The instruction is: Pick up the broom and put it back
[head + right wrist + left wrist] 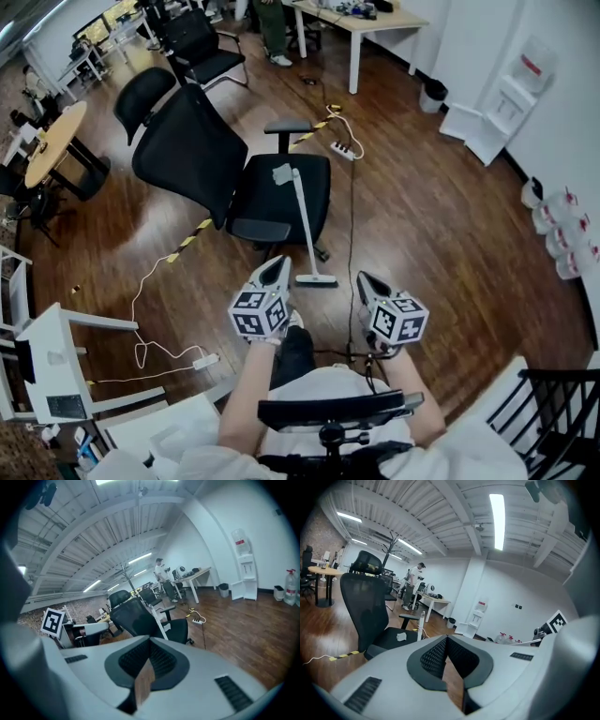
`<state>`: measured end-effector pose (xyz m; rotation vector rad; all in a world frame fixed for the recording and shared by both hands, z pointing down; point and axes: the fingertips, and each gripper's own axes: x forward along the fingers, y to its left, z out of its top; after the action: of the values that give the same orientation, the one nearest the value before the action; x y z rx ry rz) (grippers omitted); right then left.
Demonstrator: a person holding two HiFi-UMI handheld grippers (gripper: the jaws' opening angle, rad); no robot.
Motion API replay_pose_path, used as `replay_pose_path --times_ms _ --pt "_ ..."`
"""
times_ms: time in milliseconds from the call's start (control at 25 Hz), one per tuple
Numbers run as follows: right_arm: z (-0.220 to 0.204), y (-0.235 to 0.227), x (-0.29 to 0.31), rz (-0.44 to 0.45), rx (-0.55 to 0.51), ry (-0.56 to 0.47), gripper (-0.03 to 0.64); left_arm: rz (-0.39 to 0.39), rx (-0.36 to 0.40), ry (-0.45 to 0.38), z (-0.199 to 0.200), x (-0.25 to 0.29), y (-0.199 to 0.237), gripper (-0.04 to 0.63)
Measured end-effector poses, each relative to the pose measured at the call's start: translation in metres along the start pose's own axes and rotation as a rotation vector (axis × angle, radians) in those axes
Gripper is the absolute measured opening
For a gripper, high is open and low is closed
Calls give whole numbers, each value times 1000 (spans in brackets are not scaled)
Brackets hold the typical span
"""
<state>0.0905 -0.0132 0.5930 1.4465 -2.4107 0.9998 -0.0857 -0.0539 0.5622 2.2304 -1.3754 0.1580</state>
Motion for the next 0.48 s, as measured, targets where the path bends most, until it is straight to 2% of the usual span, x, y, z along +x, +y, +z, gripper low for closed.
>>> replay_pose_path --times_ms 200,240,280,360,480 --pt "48 -4 53 -72 20 -33 12 -24 49 64 26 77 51 5" --pt "54 -7 63 -86 26 -36 12 -26 58 82 29 92 60 25" --pt "57 -10 73 -100 33 -35 12 -28 68 101 31 108 69 93" --pt "58 -16 92 -126 45 -25 12 -33 91 142 32 139 86 153" --pt "59 -18 112 -160 56 -6 12 -21 149 175 27 177 109 197"
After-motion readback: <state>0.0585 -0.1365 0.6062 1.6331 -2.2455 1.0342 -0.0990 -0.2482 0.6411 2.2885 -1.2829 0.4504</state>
